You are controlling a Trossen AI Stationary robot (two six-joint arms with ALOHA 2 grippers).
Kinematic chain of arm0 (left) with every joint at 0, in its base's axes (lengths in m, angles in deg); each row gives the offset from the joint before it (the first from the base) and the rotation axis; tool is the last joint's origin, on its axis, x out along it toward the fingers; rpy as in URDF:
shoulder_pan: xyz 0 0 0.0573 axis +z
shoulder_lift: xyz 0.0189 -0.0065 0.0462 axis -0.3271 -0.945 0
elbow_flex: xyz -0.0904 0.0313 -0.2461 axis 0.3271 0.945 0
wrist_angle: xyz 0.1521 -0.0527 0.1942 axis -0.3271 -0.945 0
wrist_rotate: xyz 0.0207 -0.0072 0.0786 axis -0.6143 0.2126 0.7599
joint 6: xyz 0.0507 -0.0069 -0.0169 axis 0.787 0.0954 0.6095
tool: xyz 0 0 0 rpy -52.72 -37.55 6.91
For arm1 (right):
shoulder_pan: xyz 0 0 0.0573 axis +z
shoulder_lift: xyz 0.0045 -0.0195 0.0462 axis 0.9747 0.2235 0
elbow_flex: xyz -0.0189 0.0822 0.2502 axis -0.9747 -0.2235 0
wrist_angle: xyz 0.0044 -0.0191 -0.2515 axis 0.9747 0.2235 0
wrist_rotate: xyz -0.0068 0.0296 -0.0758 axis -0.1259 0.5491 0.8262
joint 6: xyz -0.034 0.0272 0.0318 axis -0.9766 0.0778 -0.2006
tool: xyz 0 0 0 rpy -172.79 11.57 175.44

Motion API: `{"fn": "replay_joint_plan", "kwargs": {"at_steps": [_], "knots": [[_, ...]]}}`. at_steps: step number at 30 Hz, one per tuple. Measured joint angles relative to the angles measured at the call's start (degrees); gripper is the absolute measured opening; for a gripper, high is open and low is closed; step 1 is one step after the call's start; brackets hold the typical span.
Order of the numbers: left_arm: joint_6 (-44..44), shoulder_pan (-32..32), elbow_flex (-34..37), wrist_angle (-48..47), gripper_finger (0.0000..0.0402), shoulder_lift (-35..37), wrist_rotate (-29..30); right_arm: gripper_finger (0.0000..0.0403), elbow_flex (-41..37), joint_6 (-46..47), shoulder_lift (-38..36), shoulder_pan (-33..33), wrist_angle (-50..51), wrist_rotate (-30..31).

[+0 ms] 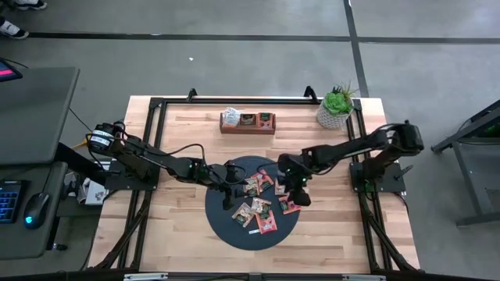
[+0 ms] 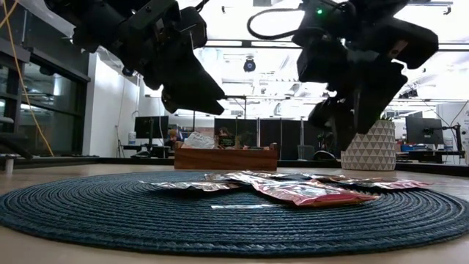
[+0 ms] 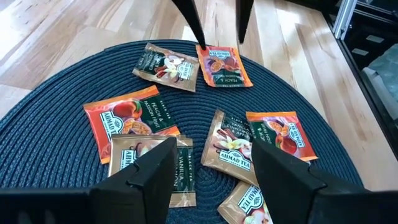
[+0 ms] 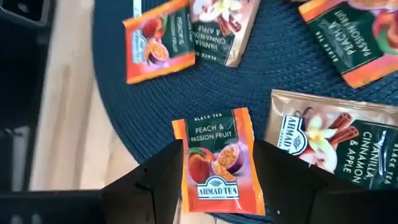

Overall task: Pick & Place Tea
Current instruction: Put the orange tea bag into the right section of the wooden organizer

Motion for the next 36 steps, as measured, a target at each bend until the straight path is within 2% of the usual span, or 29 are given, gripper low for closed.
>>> {"fn": "replay_joint_plan", "kwargs": {"at_steps": [10, 25, 29, 36], "knots": [[0.0, 0.0, 0.0, -0.1, 0.0206, 0.0, 0.0, 0.0190, 4.8, -5.1, 9.0, 3.8, 5.1, 6.0], [0.2, 0.0, 0.0, -0.4, 0.0206, 0.0, 0.0, 0.0188, 4.4, -5.5, 10.1, 6.7, 2.8, 14.7], [0.2, 0.0, 0.0, -0.4, 0.0206, 0.0, 0.0, 0.0164, 4.4, -5.2, 11.2, 6.9, 2.5, 16.3], [0.2, 0.0, 0.0, -1.9, 0.0206, 0.0, -0.4, 0.0081, 4.6, -3.8, 13.4, 7.2, 1.6, 16.6]]}}
